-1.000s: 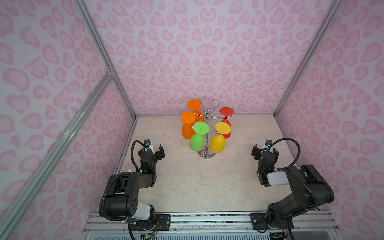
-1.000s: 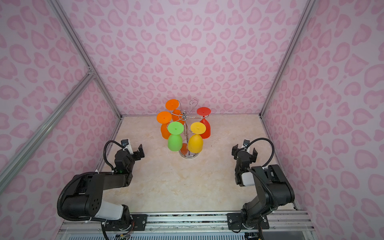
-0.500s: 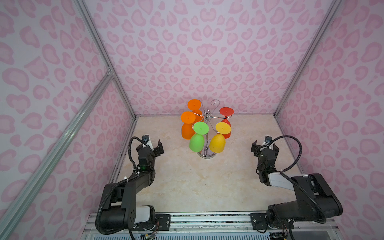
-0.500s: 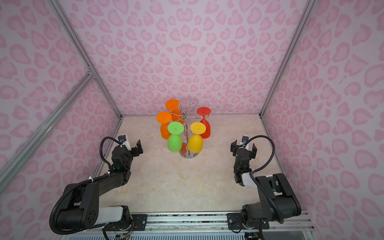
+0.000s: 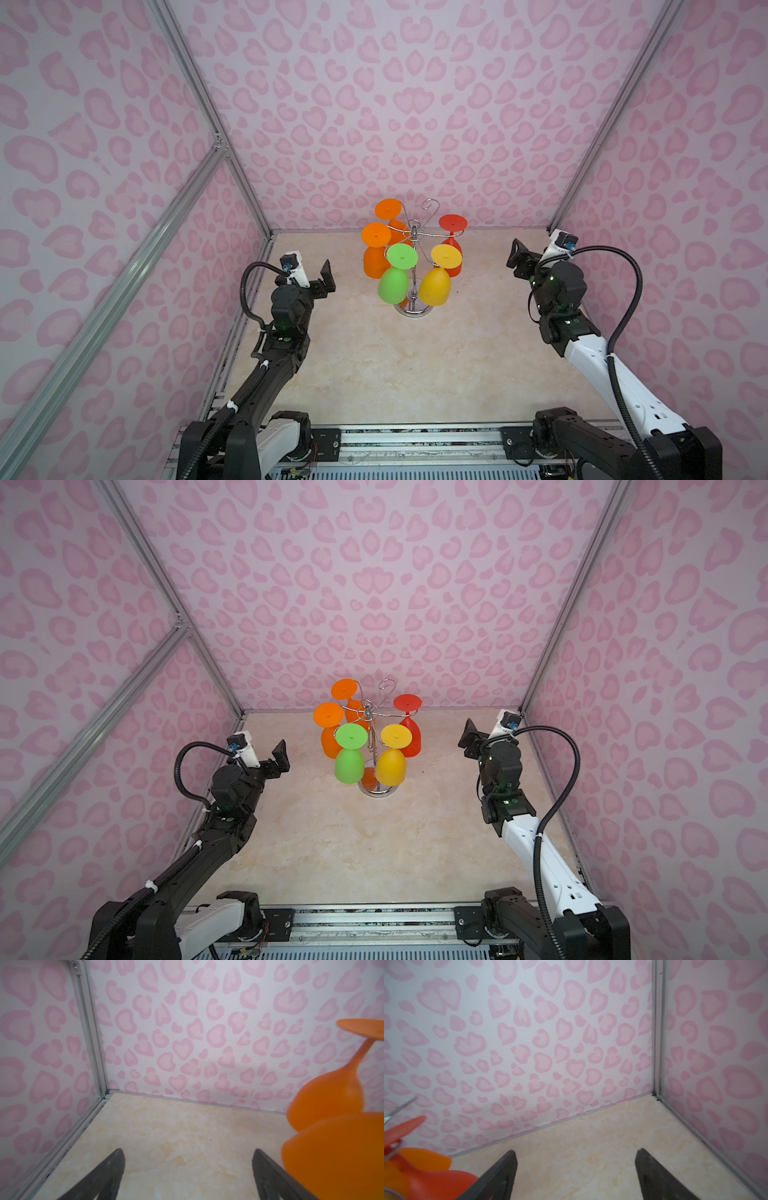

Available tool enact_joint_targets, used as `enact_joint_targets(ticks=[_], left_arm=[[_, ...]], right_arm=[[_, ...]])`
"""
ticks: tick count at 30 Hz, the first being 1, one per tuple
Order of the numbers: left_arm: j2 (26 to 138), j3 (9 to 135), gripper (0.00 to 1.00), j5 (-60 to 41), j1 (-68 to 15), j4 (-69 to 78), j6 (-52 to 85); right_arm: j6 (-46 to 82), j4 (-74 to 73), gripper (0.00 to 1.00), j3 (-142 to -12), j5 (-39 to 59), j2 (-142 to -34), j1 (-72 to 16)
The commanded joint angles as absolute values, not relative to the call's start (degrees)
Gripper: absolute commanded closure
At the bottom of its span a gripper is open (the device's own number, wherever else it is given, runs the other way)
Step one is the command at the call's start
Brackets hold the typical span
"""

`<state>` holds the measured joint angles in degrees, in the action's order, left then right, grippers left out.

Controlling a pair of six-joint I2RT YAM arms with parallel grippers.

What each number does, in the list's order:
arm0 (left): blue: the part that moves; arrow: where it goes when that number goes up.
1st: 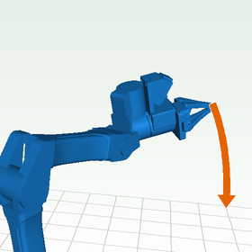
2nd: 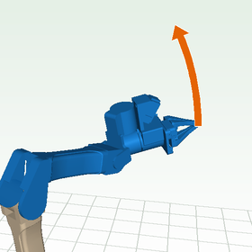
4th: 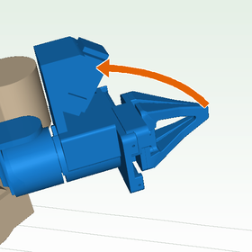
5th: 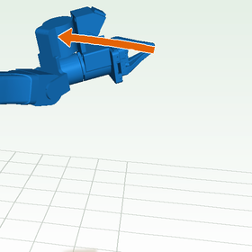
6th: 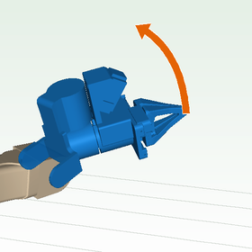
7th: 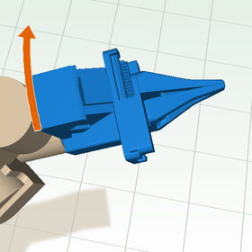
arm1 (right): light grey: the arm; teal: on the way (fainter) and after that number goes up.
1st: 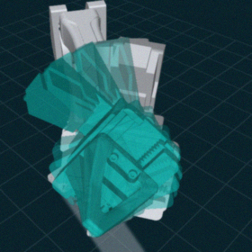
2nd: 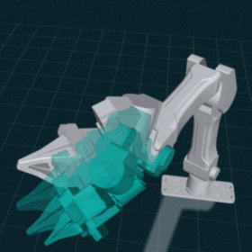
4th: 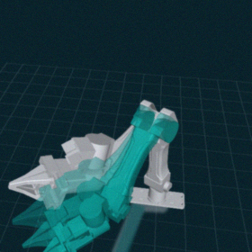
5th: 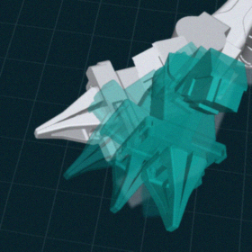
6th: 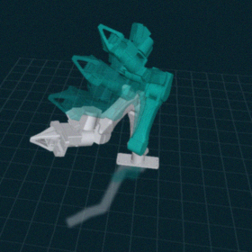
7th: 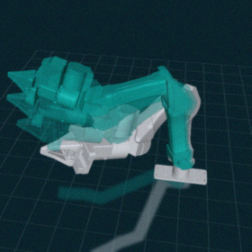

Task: Take the wine glass off the wine glass rack
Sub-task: 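Reach the right gripper to the red glass's foot while the left arm rises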

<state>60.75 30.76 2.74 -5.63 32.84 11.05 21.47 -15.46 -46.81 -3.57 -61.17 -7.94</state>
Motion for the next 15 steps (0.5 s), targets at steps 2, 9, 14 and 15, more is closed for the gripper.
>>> enact_joint_targets(ticks=[2,9,14,15], left_arm=[[58.0,32.5,0.0,-3.5,-6.9,28.4,15.6],[56.1,32.9,0.0,-4.8,-8.2,24.9,14.4],[56.6,33.6,0.0,-5.8,-8.4,24.2,14.1],[56.8,33.7,0.0,-5.9,-8.4,24.2,14.0]], right_arm=[[35.3,-4.5,0.11,-54.6,15.3,-62.5,-6.5],[49.9,-10.7,0.15,-60.2,30.5,-69.9,-5.8],[65.1,-29.5,0.17,-59.0,40.7,-77.9,-5.9],[68.4,-33.3,0.18,-58.8,41.5,-79.3,-6.0]])
